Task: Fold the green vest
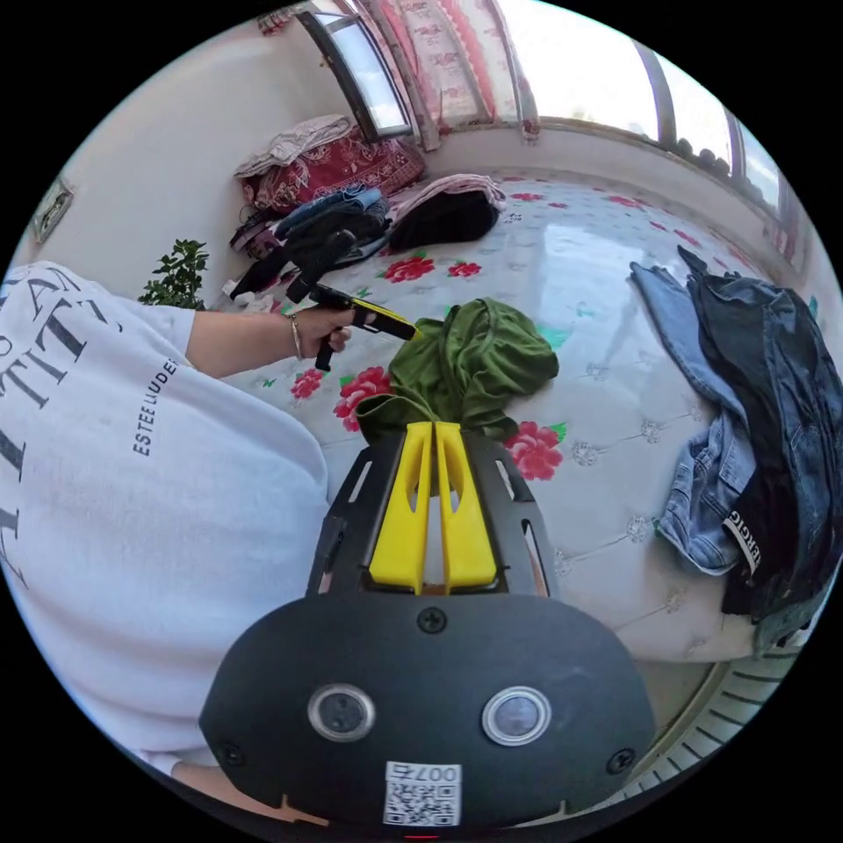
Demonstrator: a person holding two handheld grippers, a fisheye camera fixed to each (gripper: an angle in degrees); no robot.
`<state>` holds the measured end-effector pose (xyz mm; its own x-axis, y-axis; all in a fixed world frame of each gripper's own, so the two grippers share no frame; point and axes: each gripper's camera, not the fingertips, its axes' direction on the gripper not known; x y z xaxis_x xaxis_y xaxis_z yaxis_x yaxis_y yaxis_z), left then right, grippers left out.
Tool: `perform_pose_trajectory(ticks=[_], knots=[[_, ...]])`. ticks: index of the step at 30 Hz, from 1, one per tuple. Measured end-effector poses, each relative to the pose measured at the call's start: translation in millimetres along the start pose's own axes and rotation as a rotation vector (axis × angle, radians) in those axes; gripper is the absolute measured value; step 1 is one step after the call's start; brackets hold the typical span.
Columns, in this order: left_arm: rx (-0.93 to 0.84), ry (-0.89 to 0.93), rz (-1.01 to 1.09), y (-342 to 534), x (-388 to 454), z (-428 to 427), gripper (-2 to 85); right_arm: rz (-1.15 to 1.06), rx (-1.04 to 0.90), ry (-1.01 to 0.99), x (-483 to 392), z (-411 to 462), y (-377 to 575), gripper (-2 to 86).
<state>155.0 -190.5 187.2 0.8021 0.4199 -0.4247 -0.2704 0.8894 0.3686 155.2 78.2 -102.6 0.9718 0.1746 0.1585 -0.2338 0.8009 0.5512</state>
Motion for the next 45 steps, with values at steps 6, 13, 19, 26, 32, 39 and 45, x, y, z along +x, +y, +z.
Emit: perform_pose_trajectory(ticks=[6, 13, 19, 26, 32, 39, 45], knots=[[0.116, 0.124, 0.099, -26, -13, -68, -0.4, -0.049, 0.053, 0.219, -20, -43, -46, -0.3], [0.501, 0.168, 0.138, 52, -47, -287, -0.7, -0.239, 0.413, 0.528, -80, -160, -85, -0.2], [0.473, 0.013, -0.008, 132, -59, -300, 0.3, -0.327, 0.219, 0.481, -100, -93, -69, -0.2], [0.098, 0.063, -0.351, 192, -98, -166, 6.5, -0.250, -0.266, 0.343, -86, 57, -28, -0.2], [0.046, 0.061, -0.327, 198, -97, -153, 8.9, -0.227, -0.220, 0.263, -94, 61, -37, -0.2], [-0.059, 0.028, -0.235, 141, -75, -114, 11.0, -0.158, -0.138, 0.204, -84, 45, -63, -0.2], [-0.053, -0.004, -0.167, 105, -60, -138, 0.2, -0.094, -0.083, 0.204, -73, 25, -85, -0.3]])
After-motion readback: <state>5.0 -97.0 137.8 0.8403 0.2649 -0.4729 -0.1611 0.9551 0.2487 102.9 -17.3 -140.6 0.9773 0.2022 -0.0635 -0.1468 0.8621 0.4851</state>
